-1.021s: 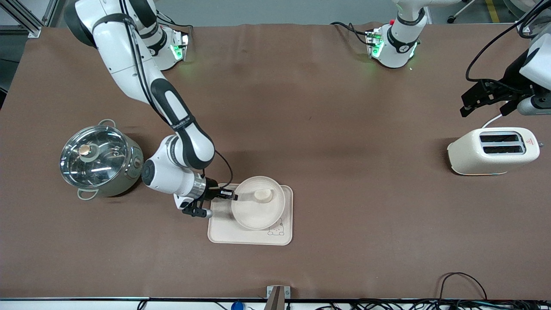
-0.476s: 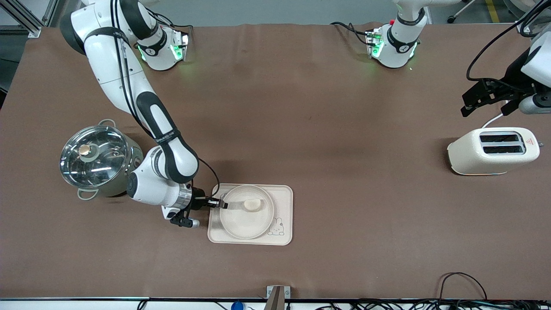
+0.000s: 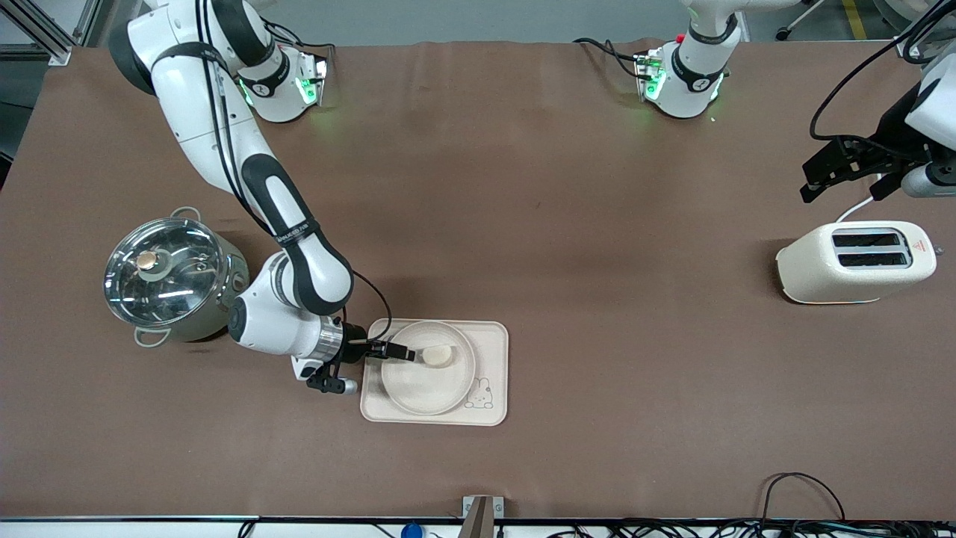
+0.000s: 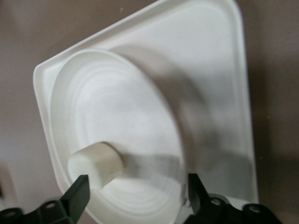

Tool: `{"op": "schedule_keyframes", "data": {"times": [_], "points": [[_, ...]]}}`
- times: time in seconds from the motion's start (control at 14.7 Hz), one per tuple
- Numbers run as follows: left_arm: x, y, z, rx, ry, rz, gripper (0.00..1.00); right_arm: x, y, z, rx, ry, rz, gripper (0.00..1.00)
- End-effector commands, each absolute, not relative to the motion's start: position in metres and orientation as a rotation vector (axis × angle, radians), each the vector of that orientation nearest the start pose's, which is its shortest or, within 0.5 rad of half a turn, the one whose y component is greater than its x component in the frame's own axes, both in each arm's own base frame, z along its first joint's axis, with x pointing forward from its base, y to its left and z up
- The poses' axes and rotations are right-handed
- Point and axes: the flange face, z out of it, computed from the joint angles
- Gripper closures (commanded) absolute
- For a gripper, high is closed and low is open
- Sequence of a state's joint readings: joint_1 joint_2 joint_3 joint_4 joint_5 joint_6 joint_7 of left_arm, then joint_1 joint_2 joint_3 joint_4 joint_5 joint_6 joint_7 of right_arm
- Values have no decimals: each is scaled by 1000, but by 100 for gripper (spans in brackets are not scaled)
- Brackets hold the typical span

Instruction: Place bun in plate and plate on tray

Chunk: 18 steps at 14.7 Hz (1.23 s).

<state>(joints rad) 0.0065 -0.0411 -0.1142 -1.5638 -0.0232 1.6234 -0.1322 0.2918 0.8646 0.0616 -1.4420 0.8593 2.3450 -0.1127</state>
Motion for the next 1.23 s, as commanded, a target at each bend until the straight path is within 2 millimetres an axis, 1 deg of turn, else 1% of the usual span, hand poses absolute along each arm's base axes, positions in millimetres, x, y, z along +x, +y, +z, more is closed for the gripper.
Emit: {"op": "schedule_keyframes", "data": {"times": [0.0, 0.07, 0.14, 0.27, 0.41, 0.48, 0.54, 0.68, 0.75, 0.82, 0.95, 1.02, 1.09, 1.16], "points": [[539, -66, 665, -3173, -21, -172, 0, 685, 238, 227, -2412, 174, 113, 0], [536, -68, 667, -3171, -28, -174, 0, 686, 231, 241, -2409, 167, 112, 0], [535, -68, 668, -3160, -28, -171, 0, 681, 224, 246, -2424, 167, 115, 0], [535, -66, 668, -3142, -31, -173, 0, 674, 198, 263, -2493, 162, 89, 0], [535, -64, 669, -3140, -36, -178, 0, 660, 178, 281, -2616, 89, 77, 0], [535, -64, 670, -3140, -36, -181, 0, 655, 164, 291, -2686, 72, 67, 0], [535, -64, 669, -3138, -36, -179, 0, 650, 151, 305, -2764, 43, 49, 0], [534, -65, 670, -3144, -36, -180, 0, 639, 136, 331, -2861, 0, 26, 0], [534, -65, 671, -3143, -33, -183, 0, 633, 127, 349, -2912, -41, 33, 0], [534, -66, 671, -3142, -33, -183, 0, 630, 108, 367, -2973, -61, 46, 0], [534, -66, 669, -3141, -33, -176, 0, 618, 82, 410, -3072, -118, 72, 0], [533, -66, 669, -3141, -34, -171, 0, 609, 62, 439, -3123, -123, 67, 0], [533, -64, 670, -3142, -36, -166, 0, 599, 45, 462, -3144, -104, 54, 0], [533, -65, 675, -3143, -29, -185, 0, 588, 25, 485, -3140, -72, 65, 0]]}}
